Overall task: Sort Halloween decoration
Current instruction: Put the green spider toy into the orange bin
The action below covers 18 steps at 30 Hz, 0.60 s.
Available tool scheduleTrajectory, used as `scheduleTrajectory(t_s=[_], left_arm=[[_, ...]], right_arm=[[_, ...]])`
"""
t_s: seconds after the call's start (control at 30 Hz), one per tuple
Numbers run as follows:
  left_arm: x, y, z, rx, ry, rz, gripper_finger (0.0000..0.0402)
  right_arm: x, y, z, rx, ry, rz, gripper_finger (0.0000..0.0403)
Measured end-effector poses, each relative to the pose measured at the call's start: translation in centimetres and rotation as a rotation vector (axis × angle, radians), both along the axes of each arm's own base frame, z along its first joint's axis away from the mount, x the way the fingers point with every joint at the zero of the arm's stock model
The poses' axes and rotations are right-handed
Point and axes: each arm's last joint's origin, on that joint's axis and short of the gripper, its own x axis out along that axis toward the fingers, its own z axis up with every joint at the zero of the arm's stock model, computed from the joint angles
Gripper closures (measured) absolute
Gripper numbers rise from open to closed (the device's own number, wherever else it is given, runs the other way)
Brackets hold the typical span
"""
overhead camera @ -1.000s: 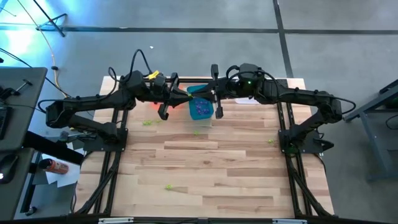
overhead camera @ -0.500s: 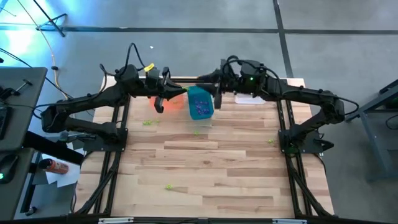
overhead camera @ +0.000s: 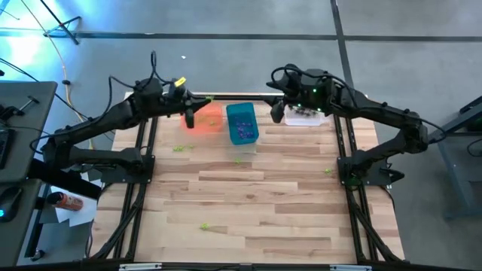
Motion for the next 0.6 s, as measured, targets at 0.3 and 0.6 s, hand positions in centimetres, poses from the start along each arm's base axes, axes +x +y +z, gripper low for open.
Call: scheduleTrajectory(t_s=[0.3, 0.6], left_arm=[[1.7, 7.3, -3.8, -0.358, 0.309, 0.324, 0.0401], [3.6, 12.8, -14.0, -0.702, 0.583, 0.303, 0.0401]], right_arm=[[-0.4, -1.4, -0.2, 0.06, -0.021, -0.078, 0.0159], [-0.7, -1.9, -0.4, 0.112, -0.017, -0.117, 0.0159]])
